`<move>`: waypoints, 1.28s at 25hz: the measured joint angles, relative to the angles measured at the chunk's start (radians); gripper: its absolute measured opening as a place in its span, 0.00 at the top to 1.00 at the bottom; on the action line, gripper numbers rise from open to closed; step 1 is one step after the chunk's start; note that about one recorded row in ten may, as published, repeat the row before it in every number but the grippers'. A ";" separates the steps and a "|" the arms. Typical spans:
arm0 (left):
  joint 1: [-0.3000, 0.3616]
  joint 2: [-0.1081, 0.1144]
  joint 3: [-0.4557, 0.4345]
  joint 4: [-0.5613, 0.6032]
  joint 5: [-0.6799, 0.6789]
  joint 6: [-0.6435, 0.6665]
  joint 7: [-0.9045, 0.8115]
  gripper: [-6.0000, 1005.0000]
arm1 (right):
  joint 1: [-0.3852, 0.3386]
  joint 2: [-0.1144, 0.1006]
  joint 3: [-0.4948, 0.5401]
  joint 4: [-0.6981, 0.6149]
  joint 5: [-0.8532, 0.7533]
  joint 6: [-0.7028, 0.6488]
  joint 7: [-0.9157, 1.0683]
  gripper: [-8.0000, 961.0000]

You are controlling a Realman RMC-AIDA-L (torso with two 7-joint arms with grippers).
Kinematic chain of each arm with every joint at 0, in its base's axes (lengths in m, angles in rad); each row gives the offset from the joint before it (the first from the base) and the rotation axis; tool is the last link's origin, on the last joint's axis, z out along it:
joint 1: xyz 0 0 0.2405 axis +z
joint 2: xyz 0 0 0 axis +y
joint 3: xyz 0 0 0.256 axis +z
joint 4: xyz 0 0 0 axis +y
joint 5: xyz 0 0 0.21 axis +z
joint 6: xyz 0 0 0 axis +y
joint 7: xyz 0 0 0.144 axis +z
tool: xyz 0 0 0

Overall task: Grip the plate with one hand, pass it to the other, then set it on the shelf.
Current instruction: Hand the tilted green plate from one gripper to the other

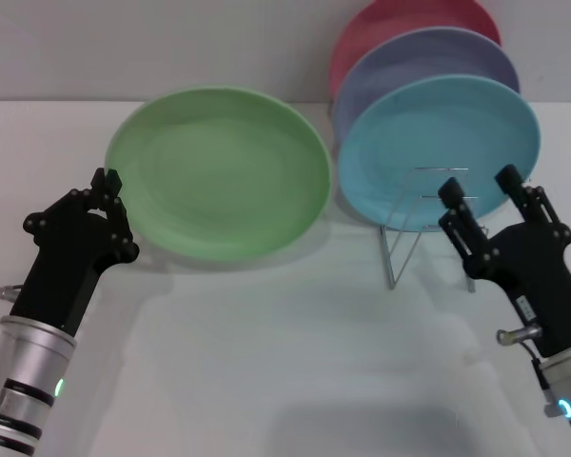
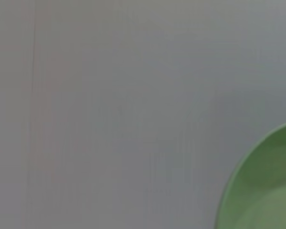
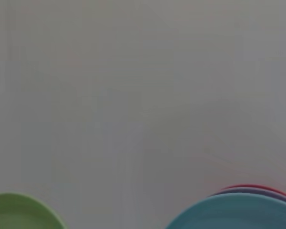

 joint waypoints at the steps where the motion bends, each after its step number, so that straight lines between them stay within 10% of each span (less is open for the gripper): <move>1: 0.000 -0.001 0.007 0.001 -0.004 0.001 0.015 0.92 | 0.001 0.000 -0.001 0.004 -0.006 0.004 -0.003 0.25; 32: 0.005 0.000 0.153 0.143 -0.249 0.000 0.308 0.91 | 0.085 0.001 0.032 0.151 -0.030 0.189 -0.200 0.25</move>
